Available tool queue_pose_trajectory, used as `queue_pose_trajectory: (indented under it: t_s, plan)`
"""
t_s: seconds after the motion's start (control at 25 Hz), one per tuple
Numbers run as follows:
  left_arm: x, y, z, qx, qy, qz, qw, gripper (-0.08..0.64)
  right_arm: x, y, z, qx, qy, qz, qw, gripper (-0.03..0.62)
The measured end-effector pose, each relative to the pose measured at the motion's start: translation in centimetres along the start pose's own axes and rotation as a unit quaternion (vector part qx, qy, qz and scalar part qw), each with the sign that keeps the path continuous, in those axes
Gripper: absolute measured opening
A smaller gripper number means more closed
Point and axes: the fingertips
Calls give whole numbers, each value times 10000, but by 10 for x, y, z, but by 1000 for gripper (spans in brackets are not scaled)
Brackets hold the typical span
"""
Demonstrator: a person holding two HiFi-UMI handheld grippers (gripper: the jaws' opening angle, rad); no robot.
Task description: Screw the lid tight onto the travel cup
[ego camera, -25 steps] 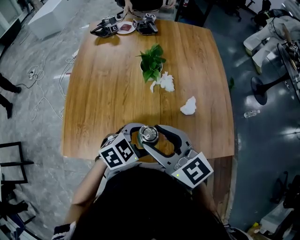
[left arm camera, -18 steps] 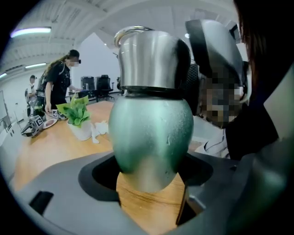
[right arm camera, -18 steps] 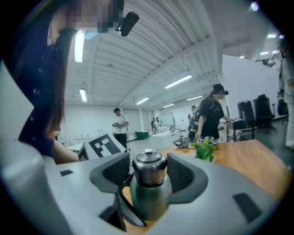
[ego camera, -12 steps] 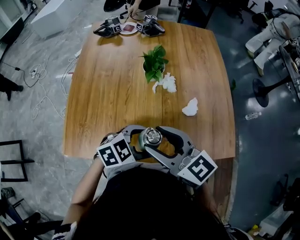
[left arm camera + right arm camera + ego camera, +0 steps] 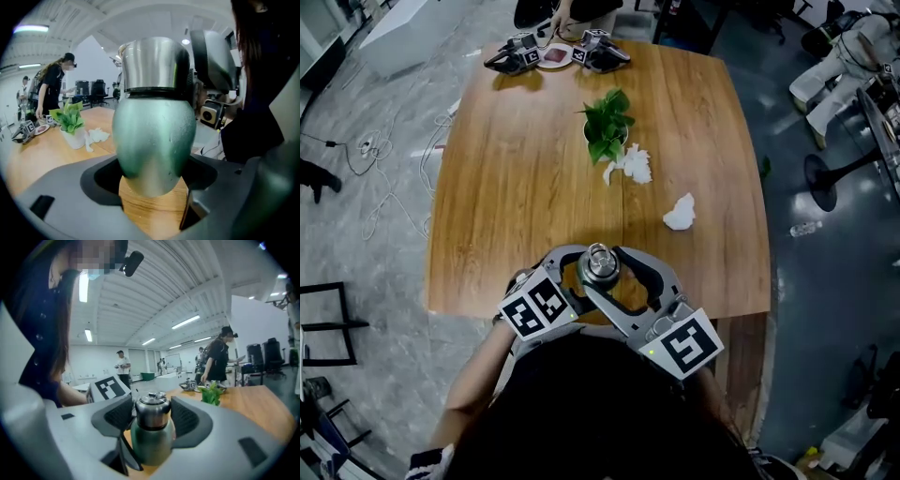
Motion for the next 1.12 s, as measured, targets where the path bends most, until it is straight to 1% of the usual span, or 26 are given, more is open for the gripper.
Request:
queue_pose_trajectory:
  t_s: [0.08, 0.12, 0.16, 0.2, 0.24, 0.28, 0.36, 0.4, 0.48, 0.56, 0.64, 0.68, 0.72, 0.76, 0.84, 0.92, 0.96, 1.0, 1.04, 1.12]
  plan:
    - [9, -1, 2, 56, -467, -222, 9986, 387, -4, -3, 3, -155, 440, 96, 9989, 246]
    - [13, -2, 2, 15, -620, -346, 9975, 387, -5, -5, 3, -220, 610, 162, 9978, 247]
    - [14, -4, 1, -61, -672, -438, 9968, 387, -7, -7, 3, -262, 720, 247, 9968, 249]
    - [13, -5, 0, -147, -625, -473, 9968, 387, -7, -9, 2, -288, 738, 363, 9962, 249]
    - [9, -7, -1, -214, -504, -448, 9975, 387, -7, -11, 1, -301, 644, 506, 9962, 247]
    - [5, -8, -1, -253, -335, -376, 9984, 387, -5, -12, -1, -305, 451, 656, 9964, 247]
    - [-6, -8, -2, -293, 54, -174, 9994, 387, 0, -13, -4, -305, -79, 852, 9959, 244]
    - [-10, -8, -1, -309, 238, -74, 9992, 387, 3, -13, -6, -295, -326, 844, 9955, 244]
    - [-17, -8, -1, -338, 570, 119, 9977, 387, 9, -13, -8, -248, -687, 616, 9954, 244]
    - [-21, -9, 0, -372, 880, 299, 9950, 387, 16, -13, -8, -200, -917, 301, 9951, 244]
    - [-24, -10, 0, -421, 1111, 412, 9921, 387, 21, -14, -7, -199, -994, 139, 9947, 244]
    - [-24, -10, -1, -423, 1145, 437, 9916, 387, 21, -15, -7, -200, -943, 112, 9953, 244]
    - [-22, -11, -2, -396, 1093, 428, 9923, 387, 19, -15, -7, -200, -803, 98, 9965, 244]
    - [-19, -10, -3, -340, 944, 371, 9943, 388, 14, -14, -7, -206, -572, 87, 9981, 244]
    - [-8, -8, -3, -218, 428, 77, 9988, 387, 4, -13, -6, -244, -13, 89, 9997, 245]
    - [1, -6, -3, -221, -64, -300, 9993, 387, 0, -13, -3, -315, 382, 192, 9986, 246]
    - [3, -7, -2, -279, -184, -415, 9986, 387, 1, -14, -2, -354, 470, 278, 9979, 245]
    - [3, -8, -2, -346, -202, -465, 9981, 387, 2, -15, -2, -381, 474, 360, 9975, 246]
    - [0, -8, -2, -400, -136, -462, 9980, 387, 4, -16, -2, -378, 395, 419, 9976, 245]
    - [-7, -6, -3, -412, 140, -337, 9985, 387, 10, -14, -4, -277, 32, 403, 9988, 247]
Point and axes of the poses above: the fingertips, and each gripper's own axes: z backward along the fingers, x to its right, y out of its top, and after that the axes turned 4 degrees about -y, right-handed
